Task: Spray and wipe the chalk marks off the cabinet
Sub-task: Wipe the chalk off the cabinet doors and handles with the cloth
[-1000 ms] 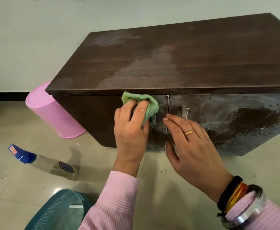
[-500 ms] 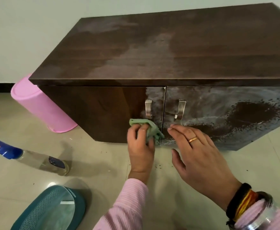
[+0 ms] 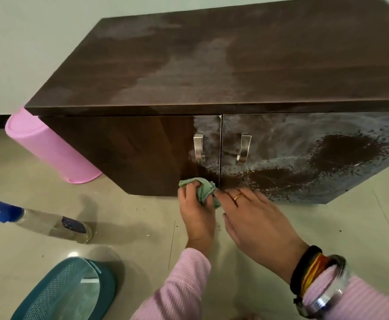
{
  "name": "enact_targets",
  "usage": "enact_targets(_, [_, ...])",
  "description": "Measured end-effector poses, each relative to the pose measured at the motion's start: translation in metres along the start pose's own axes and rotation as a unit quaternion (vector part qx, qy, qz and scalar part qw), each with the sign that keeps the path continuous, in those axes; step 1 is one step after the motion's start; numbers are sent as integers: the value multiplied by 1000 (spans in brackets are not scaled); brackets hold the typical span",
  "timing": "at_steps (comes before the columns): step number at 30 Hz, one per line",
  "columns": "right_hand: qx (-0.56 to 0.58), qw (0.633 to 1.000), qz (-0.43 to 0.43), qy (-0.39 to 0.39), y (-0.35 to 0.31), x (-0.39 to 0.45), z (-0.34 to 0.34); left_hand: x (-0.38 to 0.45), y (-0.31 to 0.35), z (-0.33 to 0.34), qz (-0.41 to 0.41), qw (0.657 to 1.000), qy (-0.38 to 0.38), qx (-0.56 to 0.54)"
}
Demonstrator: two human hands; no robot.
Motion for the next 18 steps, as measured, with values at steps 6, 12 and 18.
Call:
enact_targets(6, [-16, 999, 20, -38, 11, 1, 18, 0, -68, -14, -136, 987, 41, 74])
enact_targets(12, [-19, 996, 59, -60, 23, 0, 19, -17, -2, 33, -51, 997, -60, 6])
enact_targets(18, [-12, 996, 80, -40, 40, -10, 16, -7, -37, -1, -75, 993, 69, 67])
Point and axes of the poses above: each hand's wrist, its own x-axis towards the middle knuckle, its own z-axis out of the palm, y = z × x, the point moved 4 cm from there along x, towards the middle knuckle, and after that the axes turned 14 degrees about z, right-handed, at the moved point
